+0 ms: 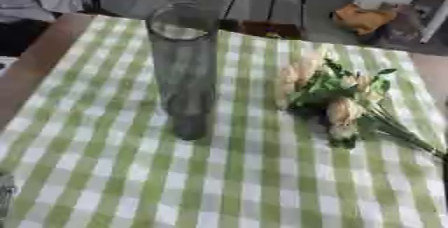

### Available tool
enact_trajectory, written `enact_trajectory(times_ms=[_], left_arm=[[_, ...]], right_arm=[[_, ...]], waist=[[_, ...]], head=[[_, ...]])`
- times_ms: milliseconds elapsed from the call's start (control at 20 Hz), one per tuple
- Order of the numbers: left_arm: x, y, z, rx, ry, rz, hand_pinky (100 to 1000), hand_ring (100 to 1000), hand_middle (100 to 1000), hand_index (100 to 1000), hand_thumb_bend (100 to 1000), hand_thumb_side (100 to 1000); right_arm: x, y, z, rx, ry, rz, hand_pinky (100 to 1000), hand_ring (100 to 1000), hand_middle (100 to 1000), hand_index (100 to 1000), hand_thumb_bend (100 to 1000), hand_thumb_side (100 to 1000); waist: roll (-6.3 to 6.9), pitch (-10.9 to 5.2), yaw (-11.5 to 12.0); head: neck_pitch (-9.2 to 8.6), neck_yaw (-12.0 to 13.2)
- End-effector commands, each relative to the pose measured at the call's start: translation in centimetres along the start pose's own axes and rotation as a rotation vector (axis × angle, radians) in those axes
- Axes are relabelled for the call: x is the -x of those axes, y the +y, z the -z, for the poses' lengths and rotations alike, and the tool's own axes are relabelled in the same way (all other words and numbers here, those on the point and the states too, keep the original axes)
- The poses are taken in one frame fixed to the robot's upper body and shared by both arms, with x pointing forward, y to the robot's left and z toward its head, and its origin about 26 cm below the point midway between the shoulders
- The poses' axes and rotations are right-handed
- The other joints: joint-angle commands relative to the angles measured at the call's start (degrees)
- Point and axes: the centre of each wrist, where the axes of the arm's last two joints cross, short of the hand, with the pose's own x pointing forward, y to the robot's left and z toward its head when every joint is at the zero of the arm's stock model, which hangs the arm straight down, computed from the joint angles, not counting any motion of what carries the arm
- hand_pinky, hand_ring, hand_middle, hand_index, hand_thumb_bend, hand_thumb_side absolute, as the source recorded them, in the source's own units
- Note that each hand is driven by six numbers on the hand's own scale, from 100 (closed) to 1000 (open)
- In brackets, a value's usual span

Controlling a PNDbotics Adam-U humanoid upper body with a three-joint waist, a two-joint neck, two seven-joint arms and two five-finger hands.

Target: Arrange flowers into the vase.

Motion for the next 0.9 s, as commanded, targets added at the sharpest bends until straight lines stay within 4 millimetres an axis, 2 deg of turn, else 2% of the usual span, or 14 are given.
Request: enact_trajectory(times_ms=[50, 500, 900], left_arm=[[-0.4, 0.0, 0.5, 0.009, -0.024, -0.005, 610, 876, 919, 933, 100, 903], [-0.4, 0.0, 0.5, 0.009, -0.022, -0.006, 611, 877, 919, 933, 100, 903], [-0.4, 0.0, 0.4, 0.011, -0.02, -0.006, 610, 877, 919, 933, 100, 903]], right_arm=[[-0.6, -0.1, 0.8, -0.012, -0.037, -0.006, 661, 815, 770, 837, 100, 1000], [-0.7, -0.3, 1.0, -0.019, -0.034, -0.022, 668, 820, 774, 839, 100, 1000], [-1.1, -0.8, 2.2, -0.063, -0.049, -0.082, 691, 833, 787, 847, 100, 1000]], waist=[[0.25, -0.9, 0.1], [0.1, -0.96, 0.1], [0.03, -0.93, 0.3]], head=[[0.5, -1.7], [1.83, -4.8], [2.51, -5.4]])
